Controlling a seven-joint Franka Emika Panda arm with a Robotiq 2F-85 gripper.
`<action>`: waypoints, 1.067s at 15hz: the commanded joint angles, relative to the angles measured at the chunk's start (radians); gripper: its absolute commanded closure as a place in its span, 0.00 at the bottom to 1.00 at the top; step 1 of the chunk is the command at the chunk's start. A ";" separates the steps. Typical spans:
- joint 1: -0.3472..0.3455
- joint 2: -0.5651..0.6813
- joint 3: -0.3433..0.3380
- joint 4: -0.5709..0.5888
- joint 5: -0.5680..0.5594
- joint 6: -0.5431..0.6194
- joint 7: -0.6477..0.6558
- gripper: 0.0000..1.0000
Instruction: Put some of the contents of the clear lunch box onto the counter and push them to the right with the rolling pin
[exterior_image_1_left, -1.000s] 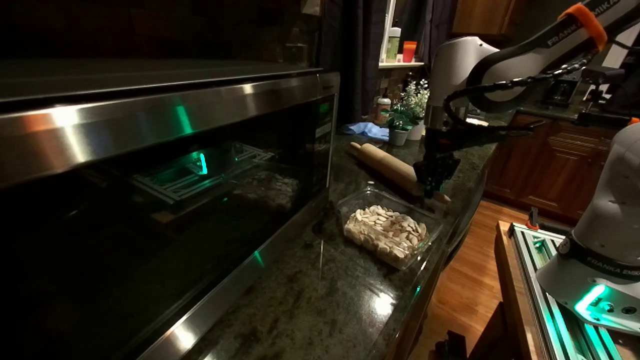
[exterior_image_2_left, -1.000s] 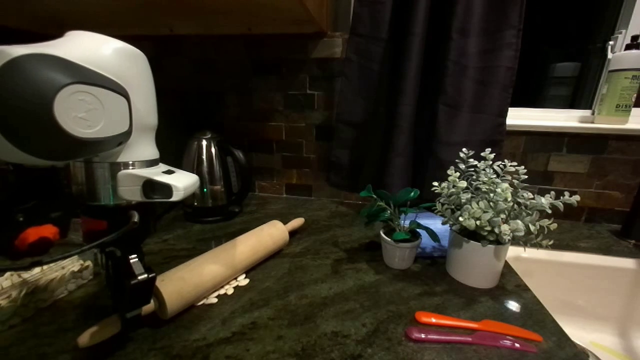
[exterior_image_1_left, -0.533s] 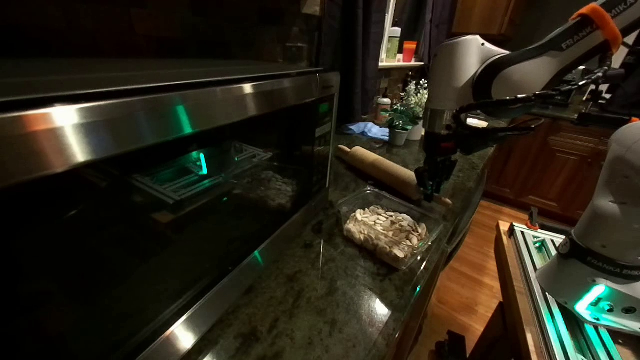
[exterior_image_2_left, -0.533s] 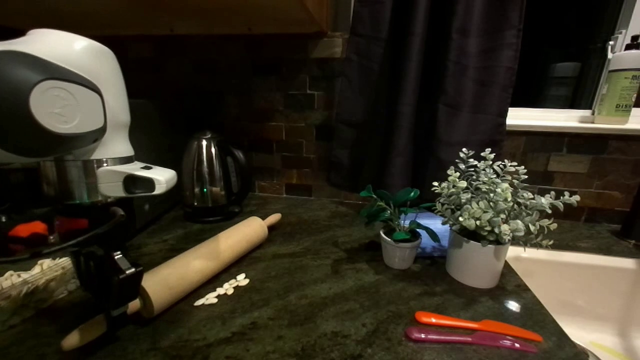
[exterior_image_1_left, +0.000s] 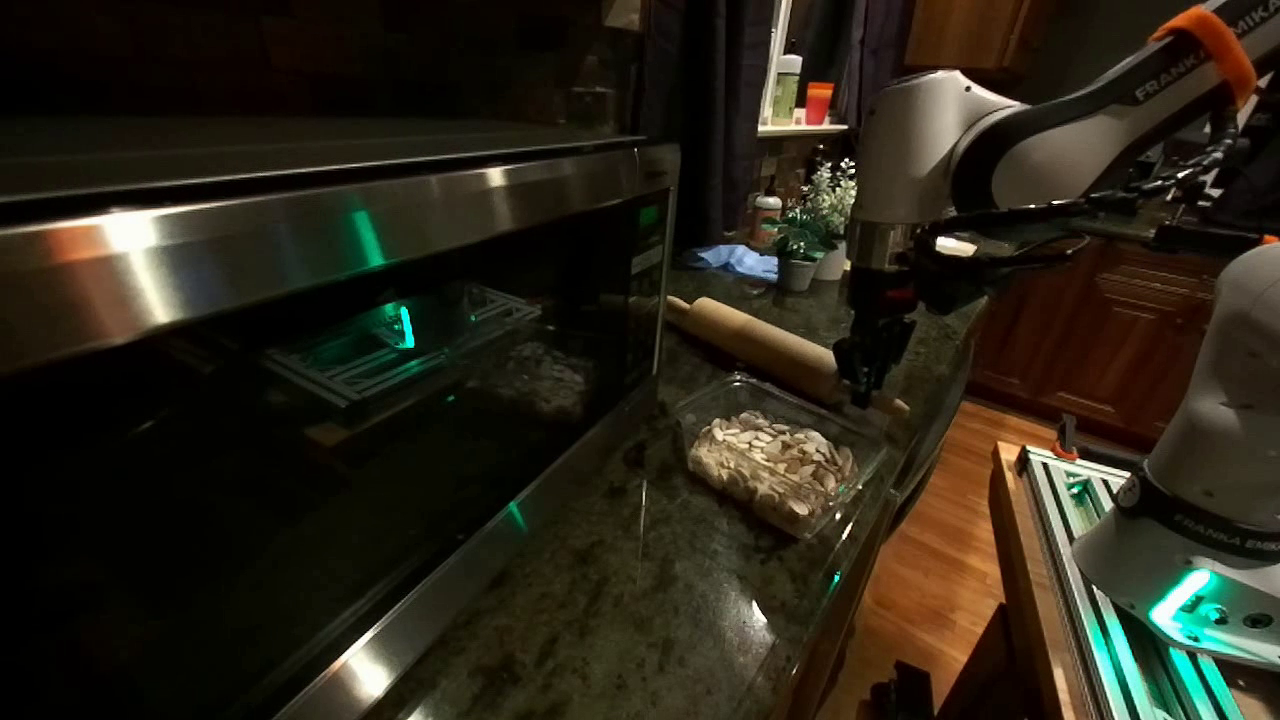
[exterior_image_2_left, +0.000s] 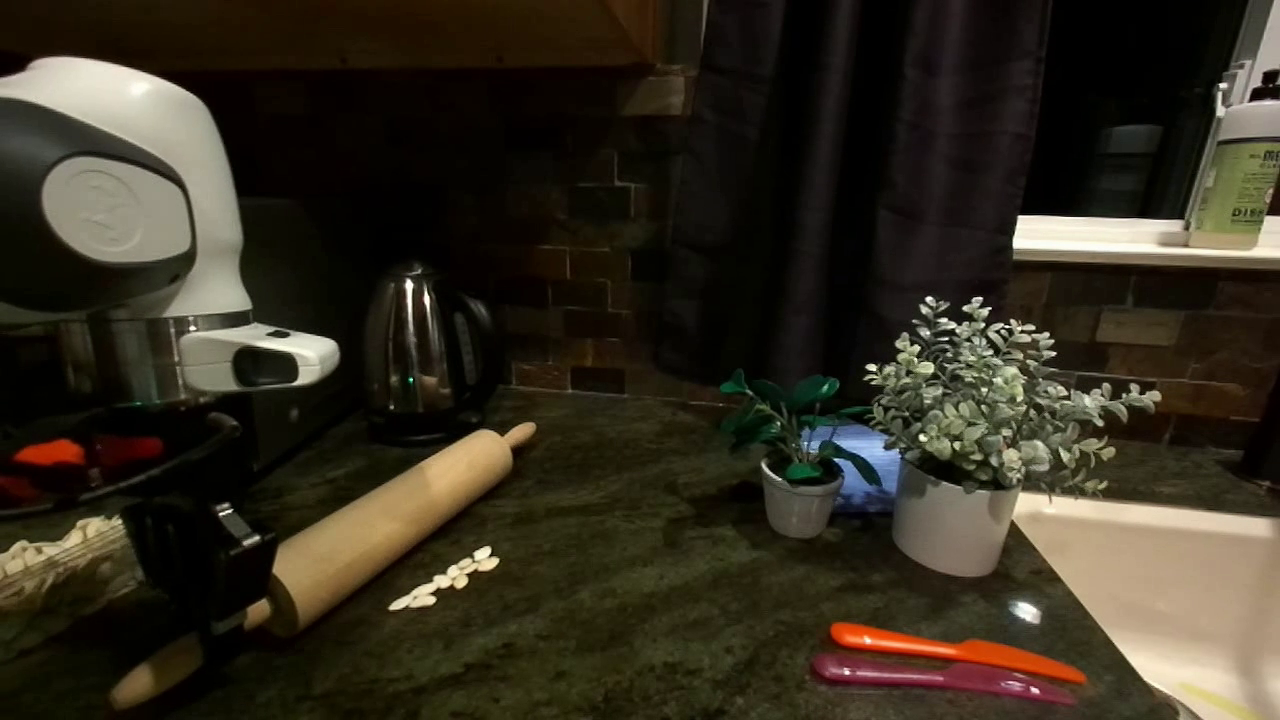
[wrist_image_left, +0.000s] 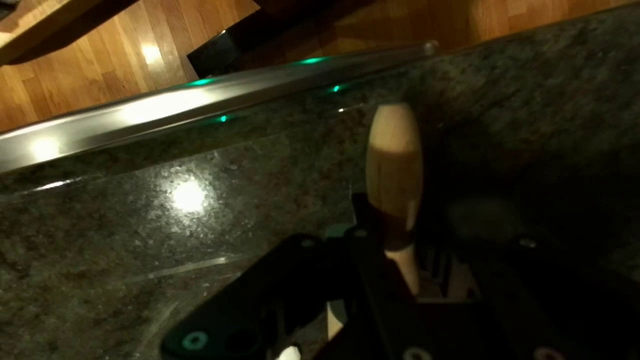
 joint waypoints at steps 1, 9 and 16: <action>-0.037 -0.007 -0.025 -0.013 0.012 -0.039 0.068 0.94; -0.094 0.004 -0.066 -0.010 0.023 -0.031 0.232 0.94; -0.079 0.006 -0.070 -0.012 0.002 -0.027 0.203 0.94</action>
